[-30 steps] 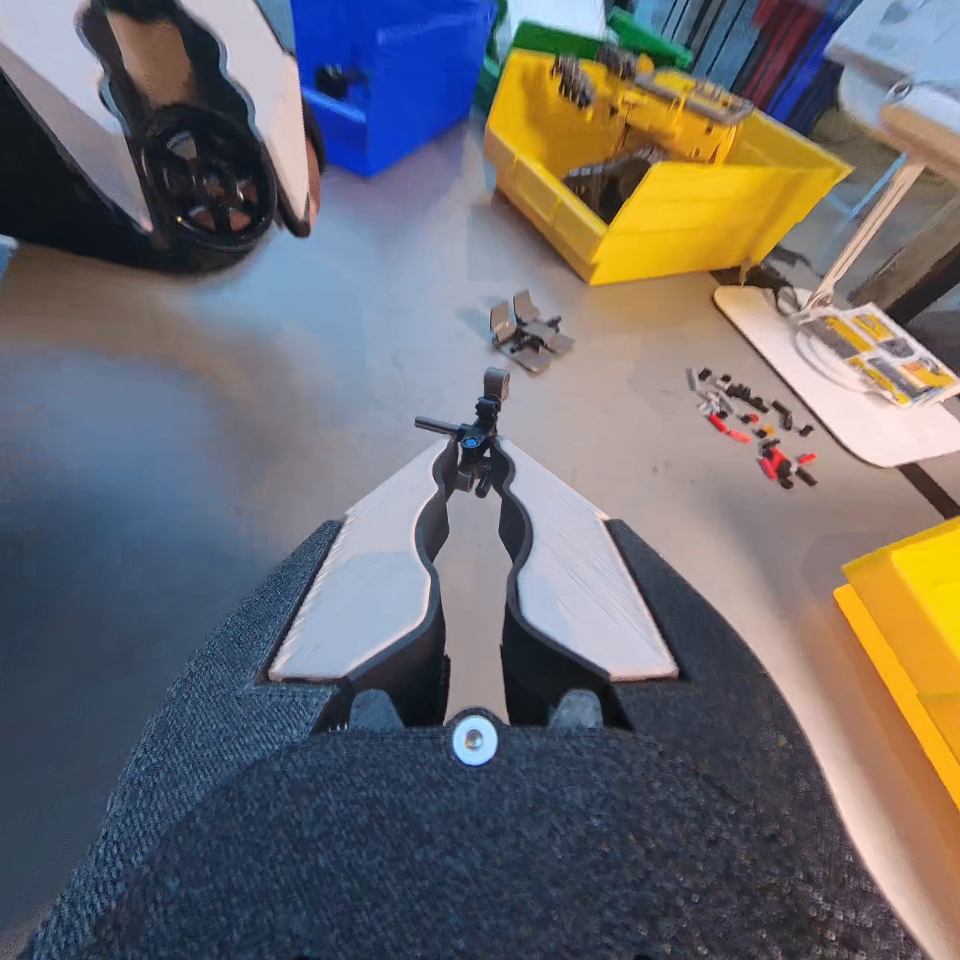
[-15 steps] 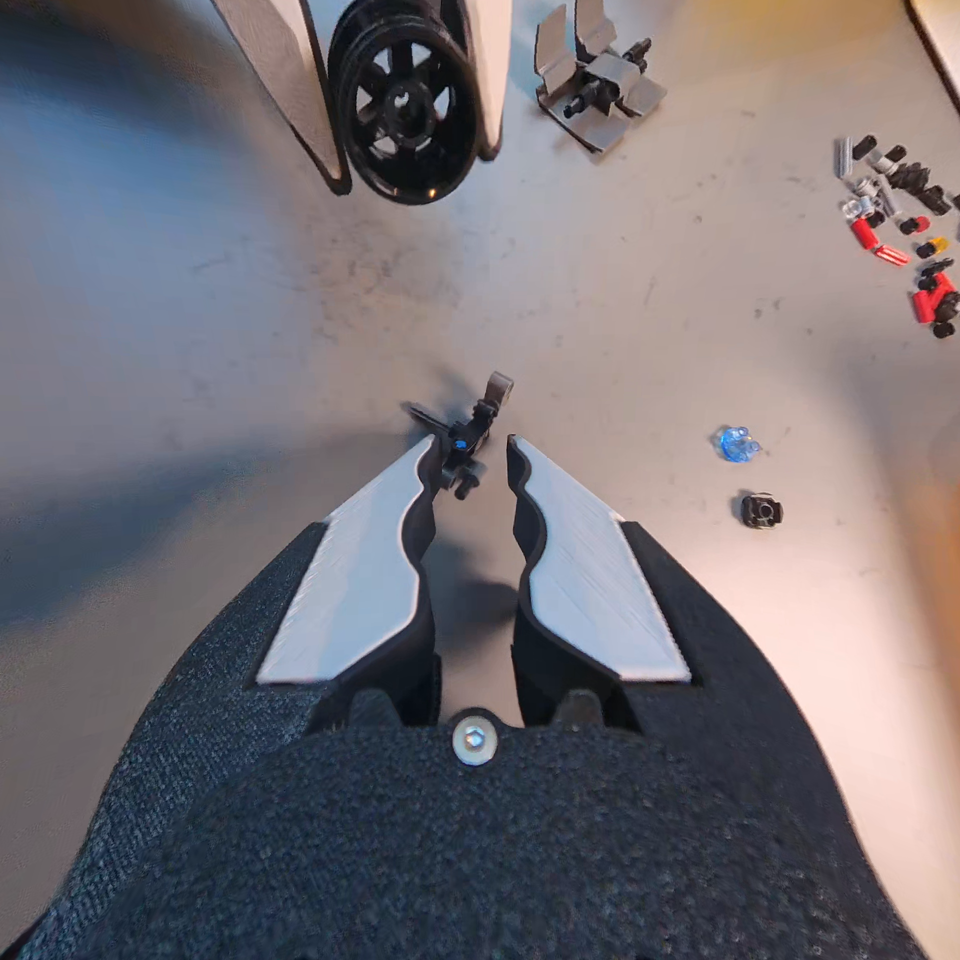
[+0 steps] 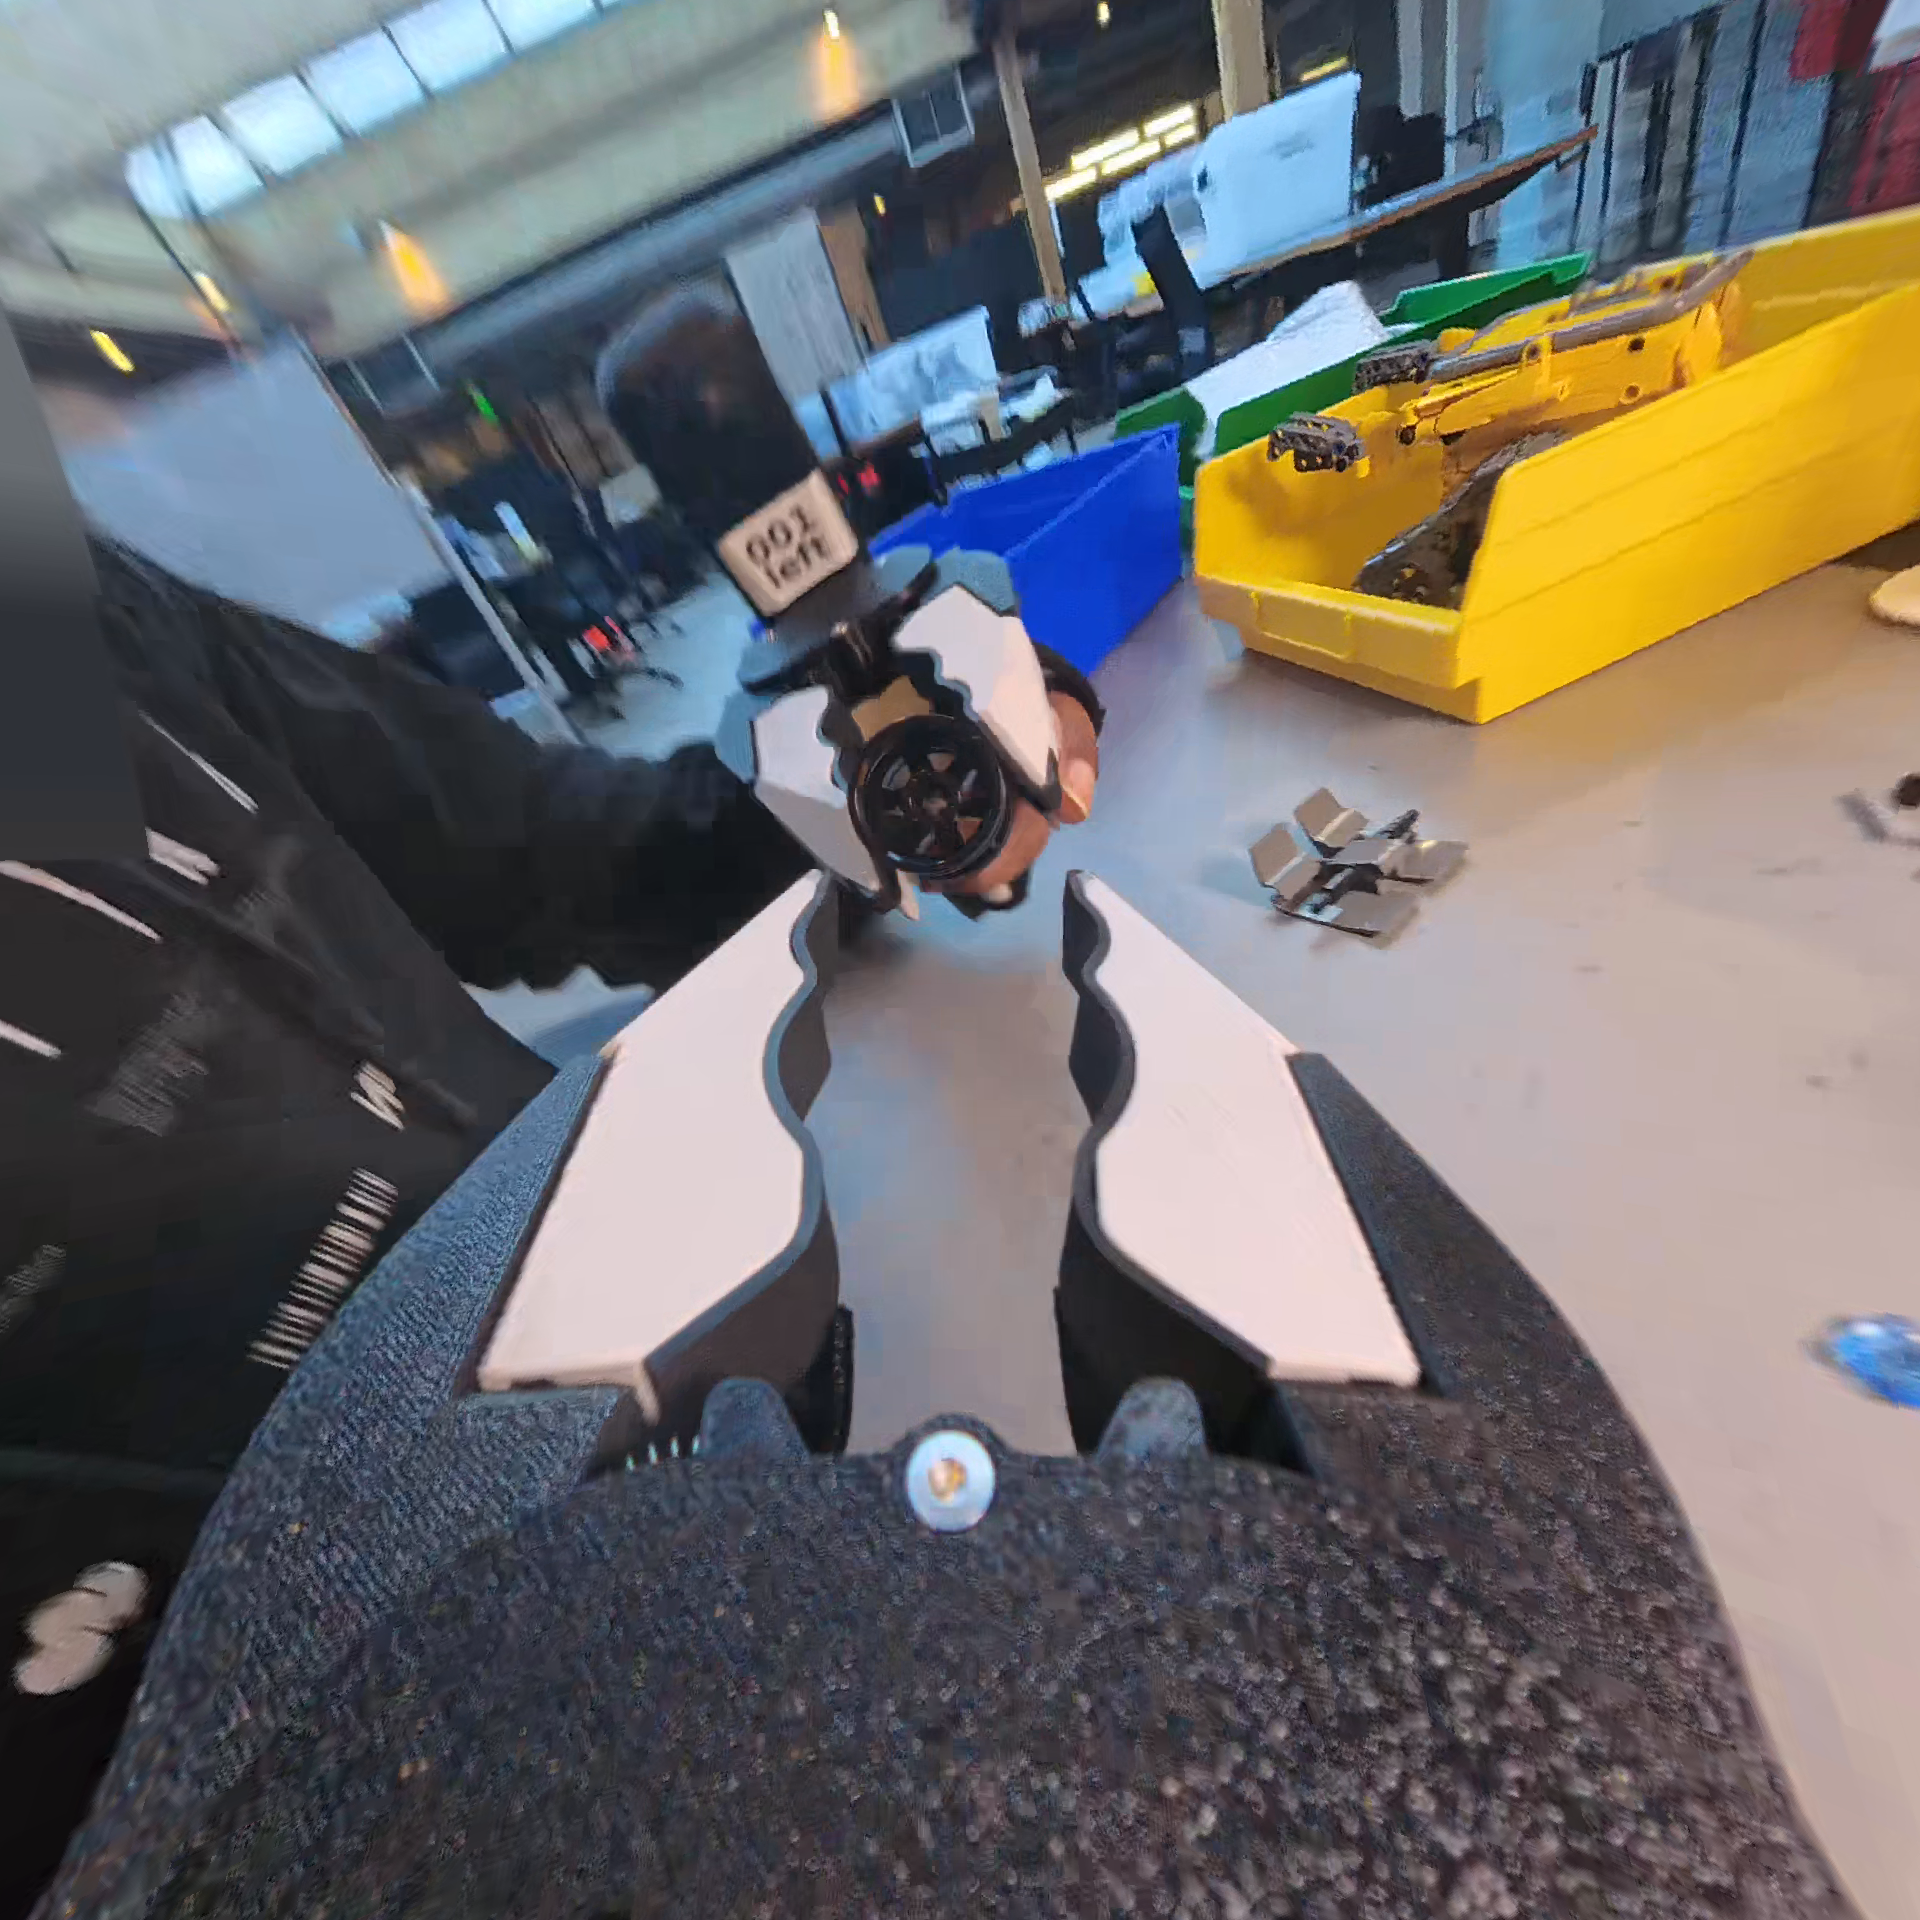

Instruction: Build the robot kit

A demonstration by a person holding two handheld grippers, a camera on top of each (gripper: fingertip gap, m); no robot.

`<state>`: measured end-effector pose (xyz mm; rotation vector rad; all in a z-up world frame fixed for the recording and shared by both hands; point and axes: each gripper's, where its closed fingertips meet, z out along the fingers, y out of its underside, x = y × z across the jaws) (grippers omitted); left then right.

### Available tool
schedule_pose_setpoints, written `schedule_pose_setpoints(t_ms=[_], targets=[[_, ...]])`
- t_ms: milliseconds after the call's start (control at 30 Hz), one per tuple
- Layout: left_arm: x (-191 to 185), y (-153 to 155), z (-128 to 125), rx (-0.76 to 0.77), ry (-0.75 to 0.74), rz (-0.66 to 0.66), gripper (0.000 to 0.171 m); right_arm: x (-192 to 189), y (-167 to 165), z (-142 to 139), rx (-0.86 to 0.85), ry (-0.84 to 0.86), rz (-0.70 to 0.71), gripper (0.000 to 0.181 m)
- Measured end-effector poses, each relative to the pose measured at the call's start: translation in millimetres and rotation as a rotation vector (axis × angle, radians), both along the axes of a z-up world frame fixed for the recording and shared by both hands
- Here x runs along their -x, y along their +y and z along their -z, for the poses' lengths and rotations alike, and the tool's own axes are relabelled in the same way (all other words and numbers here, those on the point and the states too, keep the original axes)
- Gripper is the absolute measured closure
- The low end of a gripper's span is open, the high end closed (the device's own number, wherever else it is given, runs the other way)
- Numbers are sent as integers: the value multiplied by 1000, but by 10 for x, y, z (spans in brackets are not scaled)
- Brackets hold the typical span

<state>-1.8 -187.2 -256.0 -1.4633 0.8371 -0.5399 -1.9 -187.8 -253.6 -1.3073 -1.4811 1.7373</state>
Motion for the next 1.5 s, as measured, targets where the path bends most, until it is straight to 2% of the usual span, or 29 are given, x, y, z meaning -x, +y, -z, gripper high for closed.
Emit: schedule_pose_setpoints(t_ms=[67,133,200,267,400,467,500,567,800,833,900,1033,1200,1333,1500], targets=[[20,17,-77,-72,26,-55,139,30,-7,-56,199,-18,-46,135],[4,21,-129,-132,51,-92,139,71,-76,-59,313,-40,-100,135],[-26,12,-149,-181,85,-119,139,98,-183,-75,373,-39,-151,137],[-28,11,-142,-218,129,-150,139,99,-245,-126,431,-20,-187,150],[31,33,-119,-258,201,-210,139,115,-216,-103,412,-18,-159,155],[78,72,-61,-258,252,-247,139,131,-162,-61,358,-29,-110,161],[108,93,-11,-245,276,-261,139,141,-121,-17,299,-40,-68,169],[136,105,56,-239,306,-271,139,141,-89,36,169,-49,-17,174],[171,129,184,-150,299,-257,143,123,-12,78,-35,-44,60,176],[186,128,194,-150,303,-264,146,119,-5,77,-44,-38,67,176],[226,127,175,-171,307,-281,171,101,26,51,-51,-13,81,177],[256,114,205,-92,256,-250,157,81,154,82,-114,-14,131,179],[283,79,152,-12,138,-194,137,85,188,212,-322,-33,166,179],[198,54,230,-16,202,-170,128,107,151,365,-510,-63,167,179],[114,5,409,26,286,-120,124,80,-46,468,-715,-28,72,179]])
